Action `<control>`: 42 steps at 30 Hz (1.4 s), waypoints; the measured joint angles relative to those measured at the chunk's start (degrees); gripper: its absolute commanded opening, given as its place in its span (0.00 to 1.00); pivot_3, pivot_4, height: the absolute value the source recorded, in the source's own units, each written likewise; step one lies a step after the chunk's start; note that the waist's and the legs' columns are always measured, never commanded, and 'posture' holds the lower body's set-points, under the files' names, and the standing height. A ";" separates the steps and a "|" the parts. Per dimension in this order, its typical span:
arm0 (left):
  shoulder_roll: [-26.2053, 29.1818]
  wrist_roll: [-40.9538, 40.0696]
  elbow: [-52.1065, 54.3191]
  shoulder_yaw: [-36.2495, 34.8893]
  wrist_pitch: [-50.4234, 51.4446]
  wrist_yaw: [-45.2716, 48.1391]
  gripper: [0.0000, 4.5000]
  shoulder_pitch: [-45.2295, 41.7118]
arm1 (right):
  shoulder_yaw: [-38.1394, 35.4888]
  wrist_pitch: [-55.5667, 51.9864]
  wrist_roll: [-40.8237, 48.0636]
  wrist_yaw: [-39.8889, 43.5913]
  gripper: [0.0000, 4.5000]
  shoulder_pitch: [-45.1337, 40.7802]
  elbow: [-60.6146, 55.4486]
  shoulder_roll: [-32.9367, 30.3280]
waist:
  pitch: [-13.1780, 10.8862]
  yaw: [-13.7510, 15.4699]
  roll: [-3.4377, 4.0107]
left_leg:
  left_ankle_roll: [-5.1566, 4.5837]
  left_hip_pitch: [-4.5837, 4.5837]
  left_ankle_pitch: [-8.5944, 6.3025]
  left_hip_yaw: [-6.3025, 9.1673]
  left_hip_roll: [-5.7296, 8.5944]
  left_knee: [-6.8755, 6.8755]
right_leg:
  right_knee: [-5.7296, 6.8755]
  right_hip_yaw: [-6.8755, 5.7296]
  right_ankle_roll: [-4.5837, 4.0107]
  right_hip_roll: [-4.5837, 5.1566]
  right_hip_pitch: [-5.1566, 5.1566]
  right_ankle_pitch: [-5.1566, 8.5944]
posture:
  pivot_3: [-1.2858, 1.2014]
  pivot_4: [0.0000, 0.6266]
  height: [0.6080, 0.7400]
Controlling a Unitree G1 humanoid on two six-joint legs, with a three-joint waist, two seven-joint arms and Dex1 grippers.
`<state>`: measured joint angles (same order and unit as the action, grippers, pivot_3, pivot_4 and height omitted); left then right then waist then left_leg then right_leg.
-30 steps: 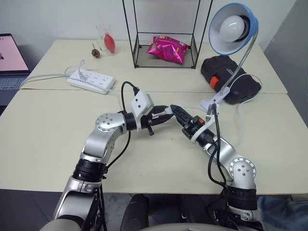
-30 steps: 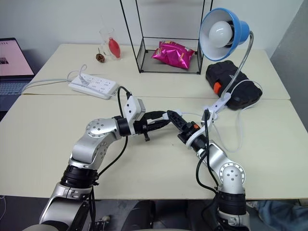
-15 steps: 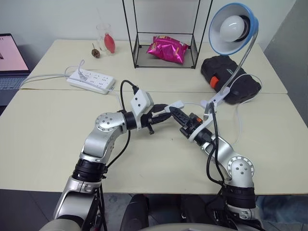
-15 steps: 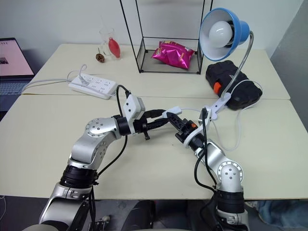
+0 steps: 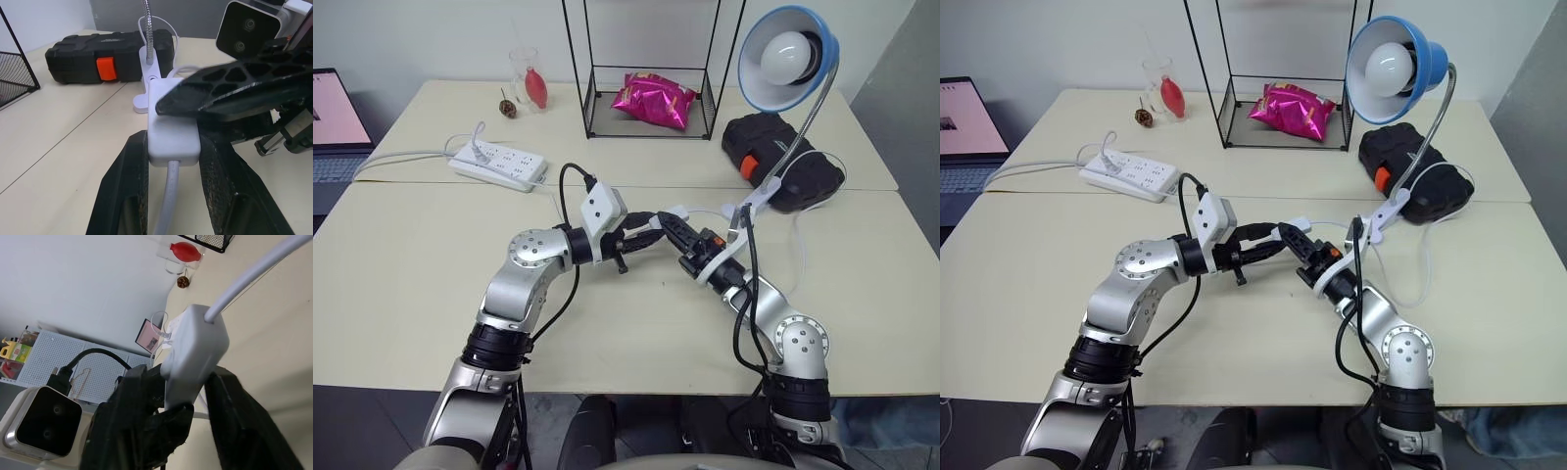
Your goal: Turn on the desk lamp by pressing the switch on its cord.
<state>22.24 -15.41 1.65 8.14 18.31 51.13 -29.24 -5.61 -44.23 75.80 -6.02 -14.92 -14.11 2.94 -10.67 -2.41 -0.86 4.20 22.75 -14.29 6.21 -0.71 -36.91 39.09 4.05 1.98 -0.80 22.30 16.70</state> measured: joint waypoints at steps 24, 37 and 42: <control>-0.32 0.00 0.03 0.00 0.01 -0.90 0.24 0.00 | -0.12 1.27 1.32 -0.31 0.22 0.34 0.35 0.41 | 0.00 -0.01 0.00 | 0.00 0.00 0.00 -0.01 0.00 0.01 | -0.01 0.01 0.00 0.00 0.00 0.00 | 0.52 0.24 1.00; -0.22 -0.03 0.28 0.00 -0.14 -0.75 0.24 0.06 | -0.07 1.18 1.57 -0.49 0.10 0.34 0.70 0.80 | -0.01 -0.02 0.01 | 0.00 0.01 0.00 -0.01 0.00 0.02 | -0.02 0.01 0.02 0.00 0.01 0.01 | 0.52 0.24 1.00; -0.11 -0.01 0.54 0.00 -0.15 -0.90 0.24 0.12 | -0.33 1.24 1.96 -0.45 0.29 0.33 0.70 0.78 | -0.01 -0.02 0.01 | 0.00 0.01 0.00 -0.01 0.00 0.03 | -0.02 0.01 0.03 0.00 0.01 0.02 | 0.52 0.24 1.00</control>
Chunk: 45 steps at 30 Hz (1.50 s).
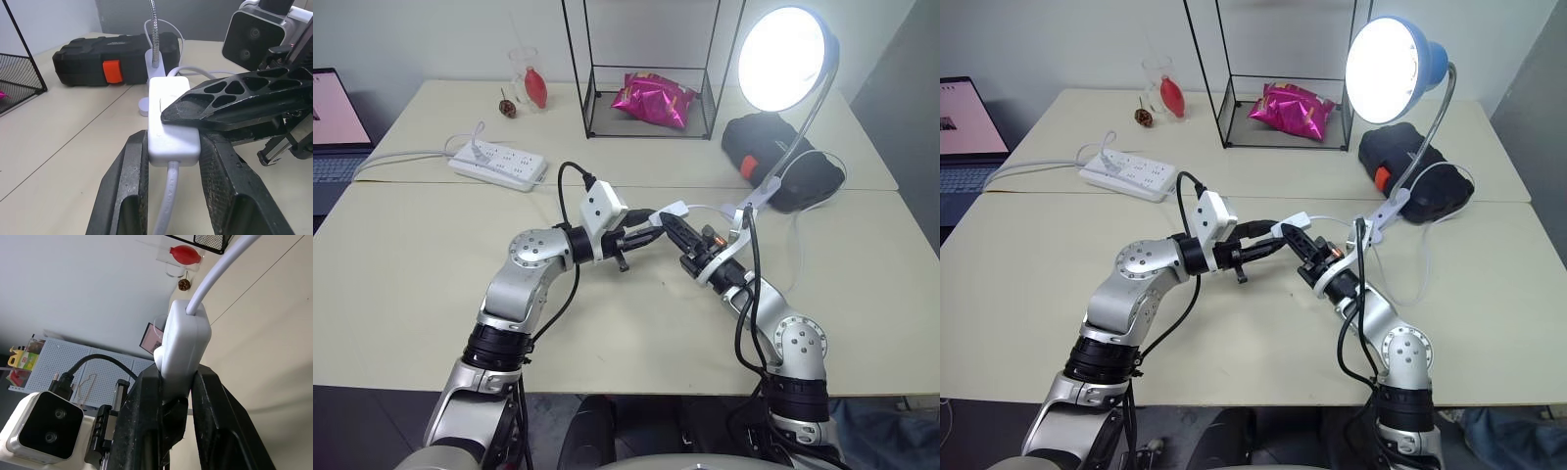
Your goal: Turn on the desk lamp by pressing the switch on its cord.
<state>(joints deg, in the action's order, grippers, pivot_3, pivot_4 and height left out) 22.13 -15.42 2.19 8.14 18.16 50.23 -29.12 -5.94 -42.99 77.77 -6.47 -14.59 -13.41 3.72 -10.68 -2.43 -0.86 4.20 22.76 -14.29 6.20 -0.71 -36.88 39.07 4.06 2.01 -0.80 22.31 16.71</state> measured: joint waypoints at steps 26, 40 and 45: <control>-5.45 11.58 -21.51 3.98 -10.60 -7.29 0.24 -4.51 | 9.13 -6.28 -26.00 21.55 0.97 2.93 -24.33 -46.75 | -0.07 0.36 0.09 | 0.00 0.05 0.00 -0.03 0.10 -0.06 | -0.13 0.00 0.31 0.04 -0.01 0.12 | 0.52 0.24 1.00; -8.42 15.50 -32.23 5.12 -19.72 -8.34 0.48 -5.66 | 11.76 0.24 -40.88 35.73 0.97 2.98 -22.41 -51.59 | -0.09 0.73 0.05 | 0.00 0.07 0.00 0.00 0.13 -0.10 | -0.09 -0.02 0.21 0.09 -0.04 0.04 | 0.52 0.24 1.00; -8.38 15.08 -32.17 4.64 -19.41 -7.82 0.70 -5.65 | 11.44 0.12 -41.58 37.33 0.97 3.00 -22.22 -51.46 | -0.09 0.72 0.05 | 0.00 0.06 0.00 0.00 0.13 -0.09 | -0.09 -0.03 0.17 0.09 -0.04 0.02 | 0.52 0.24 1.00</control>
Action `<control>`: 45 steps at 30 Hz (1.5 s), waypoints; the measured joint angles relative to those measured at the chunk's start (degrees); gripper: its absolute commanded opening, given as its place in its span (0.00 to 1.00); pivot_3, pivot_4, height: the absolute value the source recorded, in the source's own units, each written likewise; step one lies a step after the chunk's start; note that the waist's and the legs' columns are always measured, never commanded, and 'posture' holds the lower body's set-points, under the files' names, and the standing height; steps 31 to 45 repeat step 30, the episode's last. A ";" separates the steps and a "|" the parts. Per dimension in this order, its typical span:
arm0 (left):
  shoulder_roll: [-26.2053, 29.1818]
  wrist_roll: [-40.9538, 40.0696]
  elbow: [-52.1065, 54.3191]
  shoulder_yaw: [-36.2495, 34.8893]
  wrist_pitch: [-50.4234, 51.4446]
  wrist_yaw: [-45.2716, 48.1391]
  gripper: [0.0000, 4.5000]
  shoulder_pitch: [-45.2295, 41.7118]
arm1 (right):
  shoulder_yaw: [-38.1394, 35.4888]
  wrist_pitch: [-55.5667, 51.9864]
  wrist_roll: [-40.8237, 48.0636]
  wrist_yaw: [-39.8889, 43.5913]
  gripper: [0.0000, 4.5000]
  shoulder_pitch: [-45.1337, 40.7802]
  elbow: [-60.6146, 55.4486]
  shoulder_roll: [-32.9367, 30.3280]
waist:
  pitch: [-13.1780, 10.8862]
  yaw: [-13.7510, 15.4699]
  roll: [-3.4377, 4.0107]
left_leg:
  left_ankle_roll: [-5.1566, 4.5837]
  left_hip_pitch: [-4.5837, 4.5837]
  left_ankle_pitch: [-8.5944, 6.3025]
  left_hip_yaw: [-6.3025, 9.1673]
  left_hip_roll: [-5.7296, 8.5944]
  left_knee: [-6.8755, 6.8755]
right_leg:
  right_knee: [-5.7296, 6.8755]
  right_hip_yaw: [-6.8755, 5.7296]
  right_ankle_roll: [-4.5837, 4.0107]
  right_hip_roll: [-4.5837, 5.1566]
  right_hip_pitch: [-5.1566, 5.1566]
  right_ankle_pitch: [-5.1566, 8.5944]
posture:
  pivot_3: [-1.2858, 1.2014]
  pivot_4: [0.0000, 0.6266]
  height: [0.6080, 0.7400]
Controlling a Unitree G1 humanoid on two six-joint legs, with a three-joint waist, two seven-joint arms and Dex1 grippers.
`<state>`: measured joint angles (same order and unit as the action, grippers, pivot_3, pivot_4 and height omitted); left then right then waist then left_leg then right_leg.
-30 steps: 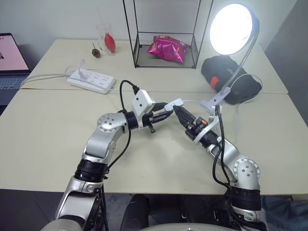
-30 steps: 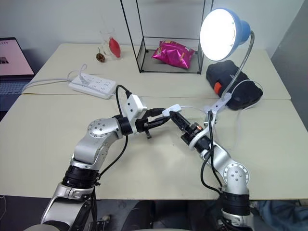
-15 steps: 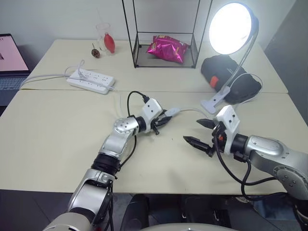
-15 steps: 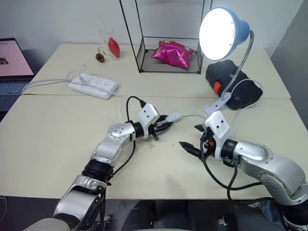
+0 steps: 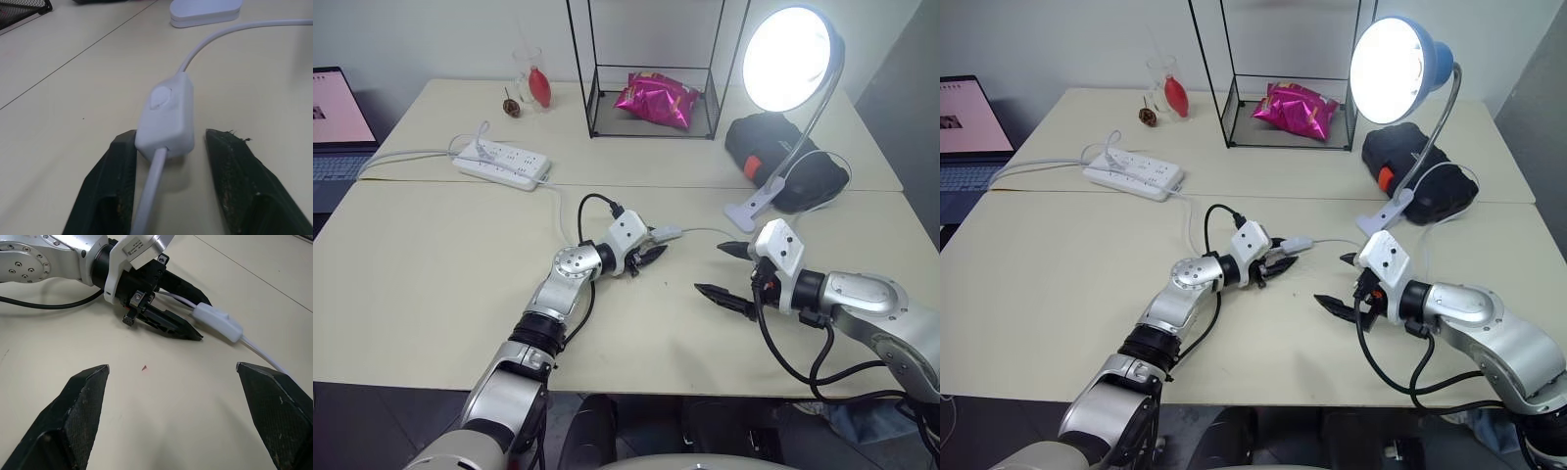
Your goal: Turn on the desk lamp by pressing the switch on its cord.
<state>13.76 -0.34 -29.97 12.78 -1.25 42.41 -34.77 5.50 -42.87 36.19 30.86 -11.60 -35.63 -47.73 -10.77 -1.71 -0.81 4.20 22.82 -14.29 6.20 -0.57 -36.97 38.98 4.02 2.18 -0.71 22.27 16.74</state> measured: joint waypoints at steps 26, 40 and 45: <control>29.76 -15.41 44.48 -23.87 28.52 7.13 0.95 23.30 | -5.24 11.84 -9.86 14.82 0.97 -2.77 11.39 -3.99 | -0.07 -0.12 -0.06 | 0.01 -0.05 0.00 -0.04 -0.12 0.04 | -0.01 -0.01 -0.06 0.04 0.01 0.02 | 0.52 0.24 1.00; 29.90 -17.75 46.92 -26.73 31.23 6.54 0.95 27.42 | -5.59 15.09 -10.76 18.28 0.97 -3.18 14.33 -4.18 | -0.09 0.12 -0.09 | 0.01 -0.05 0.00 -0.03 -0.11 0.00 | -0.01 -0.02 -0.05 0.10 -0.02 0.02 | 0.52 0.24 1.00; 29.90 -17.75 46.92 -26.73 31.23 6.54 0.95 27.42 | -5.59 15.09 -10.76 18.28 0.97 -3.18 14.33 -4.18 | -0.09 0.12 -0.09 | 0.01 -0.05 0.00 -0.03 -0.11 0.00 | -0.01 -0.02 -0.05 0.10 -0.02 0.02 | 0.52 0.24 1.00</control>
